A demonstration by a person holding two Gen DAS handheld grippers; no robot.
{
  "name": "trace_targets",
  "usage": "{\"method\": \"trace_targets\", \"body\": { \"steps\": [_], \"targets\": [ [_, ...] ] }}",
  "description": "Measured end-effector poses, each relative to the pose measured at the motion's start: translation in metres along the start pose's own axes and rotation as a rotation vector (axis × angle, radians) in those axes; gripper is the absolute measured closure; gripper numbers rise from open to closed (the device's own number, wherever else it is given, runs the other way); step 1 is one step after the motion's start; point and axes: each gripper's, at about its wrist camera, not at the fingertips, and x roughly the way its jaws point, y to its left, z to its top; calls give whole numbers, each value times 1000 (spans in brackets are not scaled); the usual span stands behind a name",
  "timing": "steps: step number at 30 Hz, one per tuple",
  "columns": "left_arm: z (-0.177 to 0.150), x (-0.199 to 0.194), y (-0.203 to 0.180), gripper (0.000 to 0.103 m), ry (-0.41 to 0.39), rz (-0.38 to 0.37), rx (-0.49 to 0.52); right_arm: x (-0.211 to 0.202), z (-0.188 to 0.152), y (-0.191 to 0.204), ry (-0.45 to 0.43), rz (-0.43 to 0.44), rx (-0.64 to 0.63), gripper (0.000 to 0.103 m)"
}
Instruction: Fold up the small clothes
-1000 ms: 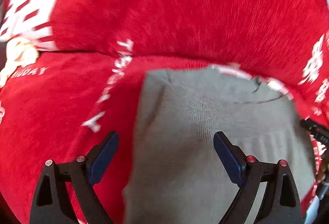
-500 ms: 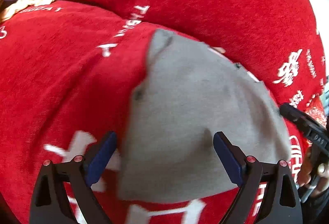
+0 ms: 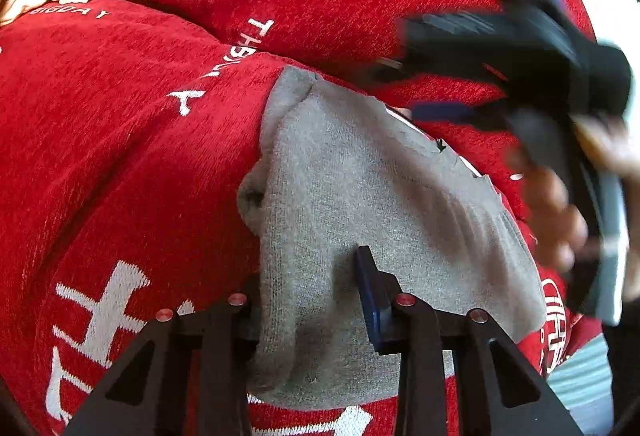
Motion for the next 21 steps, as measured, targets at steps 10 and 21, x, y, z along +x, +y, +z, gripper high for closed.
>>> {"method": "trace_targets", "body": {
  "steps": [10,21],
  "targets": [
    [-3,-5,-5,73,-31,12,38,69,8,73,134,-227,-222,43],
    [-13,-36,-33,84,-101,61,115,-9,-13,10,-85,67,-79,82]
  ]
}}
